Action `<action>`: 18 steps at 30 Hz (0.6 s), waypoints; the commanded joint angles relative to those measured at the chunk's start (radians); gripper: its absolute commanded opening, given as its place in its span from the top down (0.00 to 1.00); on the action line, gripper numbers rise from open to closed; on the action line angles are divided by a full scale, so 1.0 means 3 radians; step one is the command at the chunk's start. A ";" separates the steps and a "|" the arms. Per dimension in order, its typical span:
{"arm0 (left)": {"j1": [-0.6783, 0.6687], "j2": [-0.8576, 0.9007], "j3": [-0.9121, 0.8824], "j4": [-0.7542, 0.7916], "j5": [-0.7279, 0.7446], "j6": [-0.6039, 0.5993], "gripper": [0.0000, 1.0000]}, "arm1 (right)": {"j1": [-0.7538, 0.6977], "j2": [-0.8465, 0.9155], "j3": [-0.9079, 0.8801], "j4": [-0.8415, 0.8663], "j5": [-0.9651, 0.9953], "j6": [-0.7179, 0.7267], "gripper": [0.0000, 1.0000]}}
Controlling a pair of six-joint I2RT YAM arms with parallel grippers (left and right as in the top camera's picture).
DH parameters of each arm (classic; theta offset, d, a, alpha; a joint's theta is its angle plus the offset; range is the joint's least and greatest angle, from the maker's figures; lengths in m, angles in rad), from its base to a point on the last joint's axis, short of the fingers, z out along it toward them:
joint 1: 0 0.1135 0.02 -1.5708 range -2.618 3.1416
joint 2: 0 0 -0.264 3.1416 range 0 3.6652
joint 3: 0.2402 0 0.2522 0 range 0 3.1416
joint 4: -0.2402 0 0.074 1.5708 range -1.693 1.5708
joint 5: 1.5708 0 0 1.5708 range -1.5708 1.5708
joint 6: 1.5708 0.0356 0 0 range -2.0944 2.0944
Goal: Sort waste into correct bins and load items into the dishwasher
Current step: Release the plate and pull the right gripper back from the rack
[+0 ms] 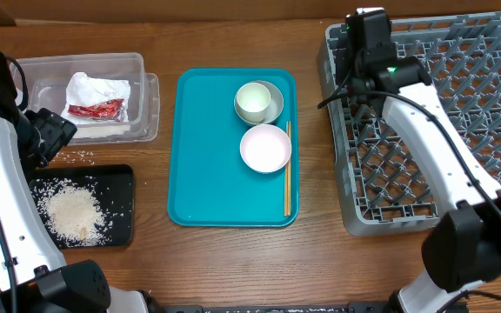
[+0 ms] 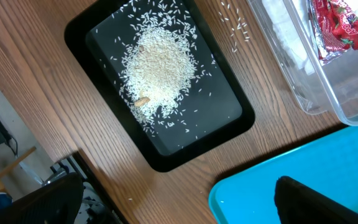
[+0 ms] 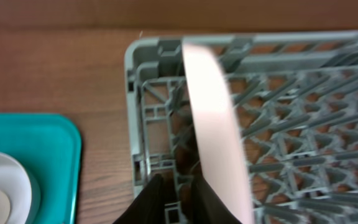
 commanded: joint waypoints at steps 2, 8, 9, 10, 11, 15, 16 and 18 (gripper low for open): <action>0.0011 0.0003 -0.0001 0.0014 -0.0011 0.0064 0.00 | 0.0001 -0.0174 0.0018 0.0017 0.0566 0.0013 0.80; 0.0011 0.0003 -0.0001 0.0013 -0.0011 0.0064 0.00 | 0.0003 -0.0174 0.0018 -0.0084 0.0689 0.0015 0.80; 0.0011 0.0003 -0.0001 0.0013 -0.0011 0.0064 0.00 | 0.0003 -0.0174 0.0018 -0.0100 0.0689 0.0034 0.80; 0.0011 0.0003 -0.0001 0.0013 -0.0011 0.0064 0.00 | 0.0013 -0.0177 0.0018 -0.0114 0.0688 0.0088 0.80; 0.0011 0.0003 -0.0001 0.0013 -0.0011 0.0064 0.00 | 0.0029 -0.0188 0.0018 -0.0140 0.0636 0.0116 0.80; 0.0011 0.0003 -0.0001 0.0014 -0.0011 0.0062 0.00 | 0.0153 -0.0290 0.0018 -0.0271 0.0022 0.0114 0.77; 0.0011 0.0003 -0.0001 0.0017 -0.0011 0.0064 0.00 | 0.0198 -0.0332 0.0018 -0.0310 -0.0242 0.0114 0.76; 0.0011 0.0003 -0.0001 0.0015 -0.0013 0.0064 0.00 | 0.0296 -0.0406 0.0018 -0.0356 -0.0853 0.0114 0.67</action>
